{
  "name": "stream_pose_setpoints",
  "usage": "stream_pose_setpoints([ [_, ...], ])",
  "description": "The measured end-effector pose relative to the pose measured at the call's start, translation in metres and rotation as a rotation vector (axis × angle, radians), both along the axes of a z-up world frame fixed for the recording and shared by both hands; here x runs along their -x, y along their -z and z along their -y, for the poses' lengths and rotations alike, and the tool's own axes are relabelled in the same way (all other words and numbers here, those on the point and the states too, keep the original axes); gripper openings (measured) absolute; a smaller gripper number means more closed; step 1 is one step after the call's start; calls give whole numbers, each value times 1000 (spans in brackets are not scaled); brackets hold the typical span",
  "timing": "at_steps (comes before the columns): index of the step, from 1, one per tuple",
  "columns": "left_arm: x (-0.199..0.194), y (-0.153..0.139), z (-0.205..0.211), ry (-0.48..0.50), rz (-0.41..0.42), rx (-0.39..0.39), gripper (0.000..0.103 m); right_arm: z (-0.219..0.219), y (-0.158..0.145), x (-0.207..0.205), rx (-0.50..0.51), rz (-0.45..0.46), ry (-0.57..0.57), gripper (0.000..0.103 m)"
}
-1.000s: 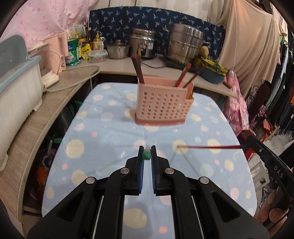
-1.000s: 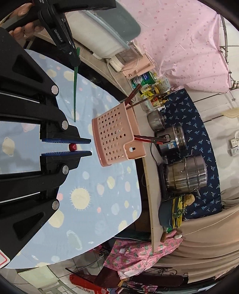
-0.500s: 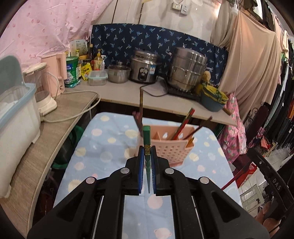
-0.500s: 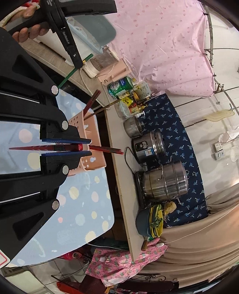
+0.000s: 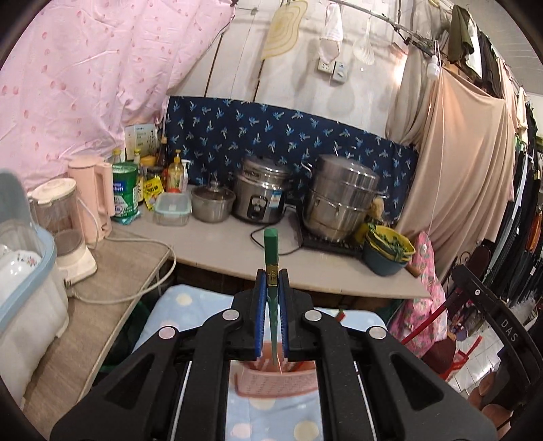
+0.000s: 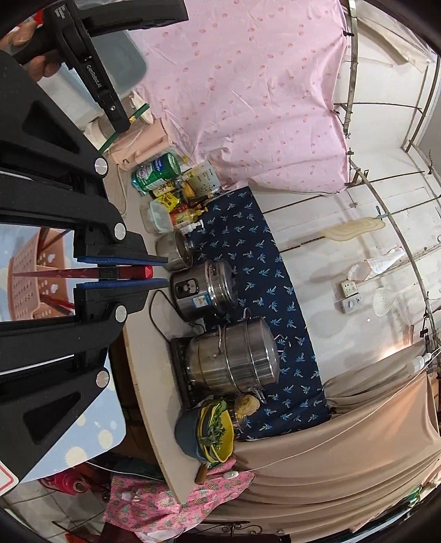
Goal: Organize utensils
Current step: 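Lower both chopsticks into the basket and open both tools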
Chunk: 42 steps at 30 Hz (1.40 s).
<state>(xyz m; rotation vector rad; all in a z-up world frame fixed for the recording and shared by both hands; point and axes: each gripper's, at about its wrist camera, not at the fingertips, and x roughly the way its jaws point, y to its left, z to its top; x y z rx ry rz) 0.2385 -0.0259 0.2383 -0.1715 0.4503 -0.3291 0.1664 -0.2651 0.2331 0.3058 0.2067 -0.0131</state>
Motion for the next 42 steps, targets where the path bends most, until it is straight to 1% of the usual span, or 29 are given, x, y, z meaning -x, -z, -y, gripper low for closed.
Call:
stream_pose_setpoints([
  [4,-24,0,4,-13,-6,-3,7,1,-5,-31,4,-1,1,7],
  [8,-40,15,9,-17,-33,-18,7,-1,3,-55,16,-24,7,7],
  [11,-48,30,14,-14,-60,-34,7,-2,16,-72,26,-61,8,7],
  [15,-55,47,21,-12,-89,-57,7,-3,41,-86,30,-121,4,7],
  [21,-63,62,25,-9,-118,-63,7,-5,68,-101,40,-187,-4,7],
  [24,-66,65,24,-15,-125,-61,8,-5,74,-103,30,-200,-5,8],
  [26,-67,66,23,-18,-129,-56,9,-4,75,-103,31,-202,-5,11],
  [30,-64,67,22,-29,-128,-63,17,-5,74,-98,31,-199,-3,13],
  [35,-57,67,23,-25,-126,-73,18,-7,73,-88,36,-197,-2,17],
  [42,-39,62,23,-21,-106,-91,19,-12,73,-70,53,-201,-2,19],
])
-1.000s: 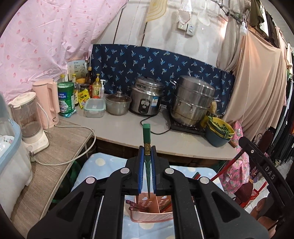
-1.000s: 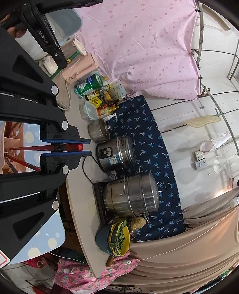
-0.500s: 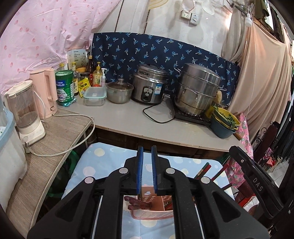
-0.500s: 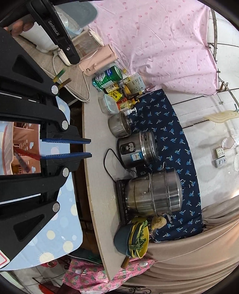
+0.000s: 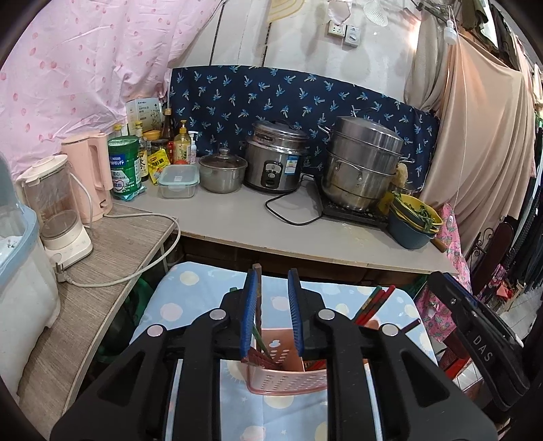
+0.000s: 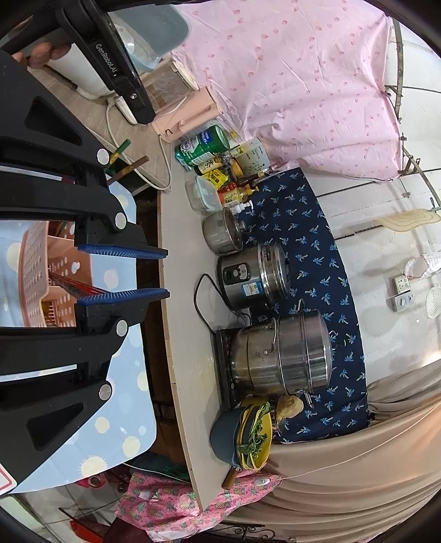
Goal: Organize utensils
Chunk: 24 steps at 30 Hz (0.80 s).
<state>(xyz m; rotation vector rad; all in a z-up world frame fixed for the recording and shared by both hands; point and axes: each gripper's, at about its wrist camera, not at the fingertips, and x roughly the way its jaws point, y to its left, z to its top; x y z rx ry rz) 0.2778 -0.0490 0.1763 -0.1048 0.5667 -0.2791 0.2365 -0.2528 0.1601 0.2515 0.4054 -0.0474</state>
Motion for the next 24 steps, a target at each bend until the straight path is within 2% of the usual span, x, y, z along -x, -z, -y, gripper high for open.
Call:
stream_pose_setpoints([
  [3,11,-1,0,0,13,-16,26,-2,4,12,5,-4,-1,20],
  [10,37,5,4,6,18,-59,27,-5,15,41,16,-22,-2,23],
  [15,54,14,6,3,17,-91,33,-9,25,63,34,-33,1,29],
  [24,78,30,7,3,-2,-130,33,-18,42,94,63,-63,9,30],
])
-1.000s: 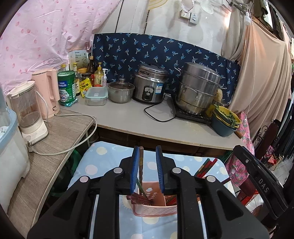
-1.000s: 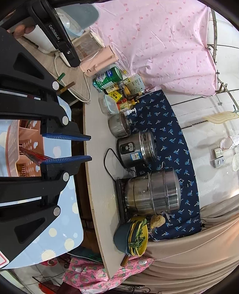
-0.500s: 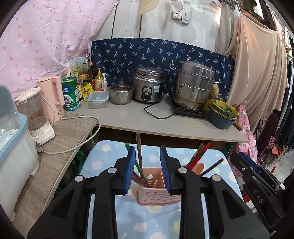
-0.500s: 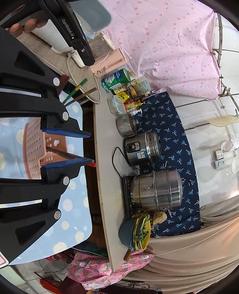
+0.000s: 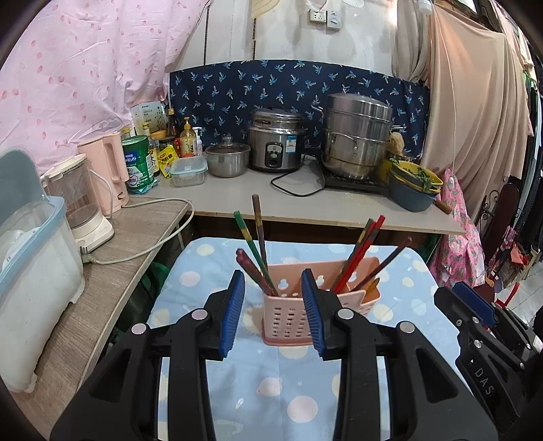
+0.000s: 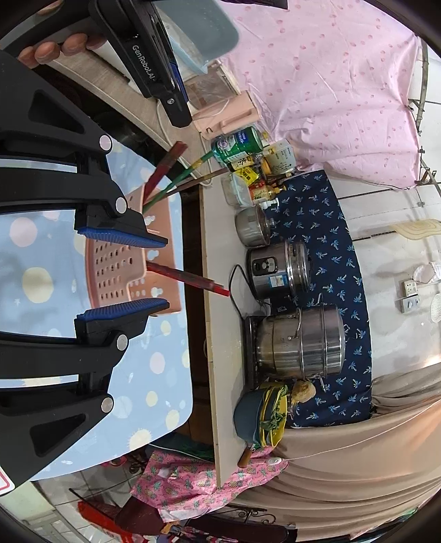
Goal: Organize utensils
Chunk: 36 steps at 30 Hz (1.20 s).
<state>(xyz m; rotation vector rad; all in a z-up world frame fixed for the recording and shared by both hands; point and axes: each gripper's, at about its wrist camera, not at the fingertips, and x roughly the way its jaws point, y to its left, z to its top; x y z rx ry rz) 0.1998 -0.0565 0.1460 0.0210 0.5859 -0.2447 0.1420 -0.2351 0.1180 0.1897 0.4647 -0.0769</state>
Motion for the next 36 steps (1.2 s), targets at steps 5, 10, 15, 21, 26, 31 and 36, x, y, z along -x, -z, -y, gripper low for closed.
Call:
stream_pose_setpoints([
  [5,10,8,-3,-1,-13,-12,34,-3,11,13,-2,-21,3,34],
  [10,21,20,-4,-2,-31,-30,35,-7,22,23,3,-47,5,34],
  [15,30,31,-7,-4,-43,-39,35,-10,33,32,19,-69,9,34],
  [21,38,43,-7,-6,-56,-54,35,-10,42,41,25,-89,17,35],
  [26,43,54,-9,-14,-77,-61,35,-9,47,45,25,-103,22,35],
  [31,45,64,-12,-24,-102,-64,39,-14,54,50,57,-115,21,41],
  [36,50,71,-15,-32,-100,-69,53,-18,62,53,66,-131,15,47],
])
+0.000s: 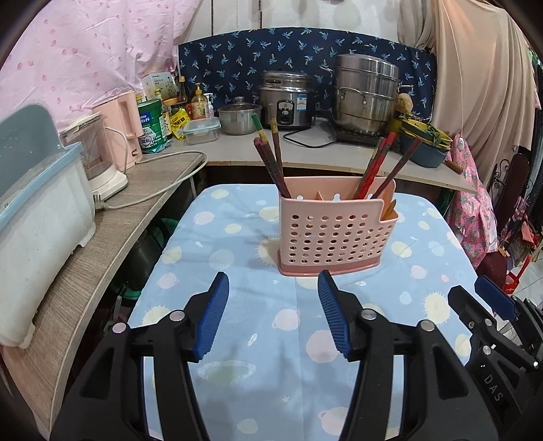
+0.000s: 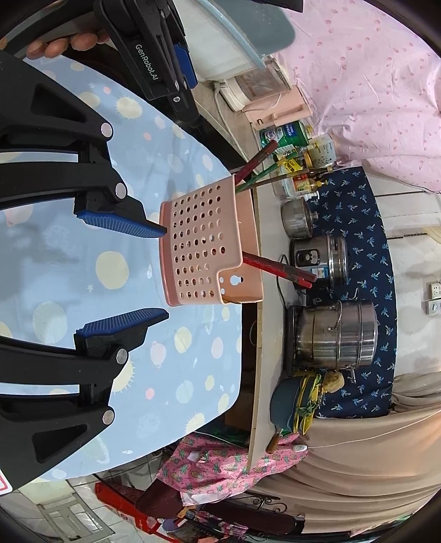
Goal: Organize utensils
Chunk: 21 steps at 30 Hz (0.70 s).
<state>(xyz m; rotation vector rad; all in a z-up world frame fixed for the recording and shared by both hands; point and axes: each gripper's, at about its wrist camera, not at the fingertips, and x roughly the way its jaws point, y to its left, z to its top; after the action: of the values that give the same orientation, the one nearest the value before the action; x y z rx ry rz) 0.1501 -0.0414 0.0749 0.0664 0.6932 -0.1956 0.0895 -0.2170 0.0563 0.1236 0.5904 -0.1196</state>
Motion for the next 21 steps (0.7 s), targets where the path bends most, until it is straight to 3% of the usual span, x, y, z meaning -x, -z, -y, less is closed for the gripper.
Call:
stream_pose_setpoints([
  [5,3,7,-3,-7,-6,-8,59,-3,6,2,-2,-14,-8,54],
  [15,8,13,-6,-25,8,-22,81,-5,11,4,-2,-26,9,82],
  [21,8,18,-5,-20,-14,-20,91,-7,15,1,14,-46,15,85],
])
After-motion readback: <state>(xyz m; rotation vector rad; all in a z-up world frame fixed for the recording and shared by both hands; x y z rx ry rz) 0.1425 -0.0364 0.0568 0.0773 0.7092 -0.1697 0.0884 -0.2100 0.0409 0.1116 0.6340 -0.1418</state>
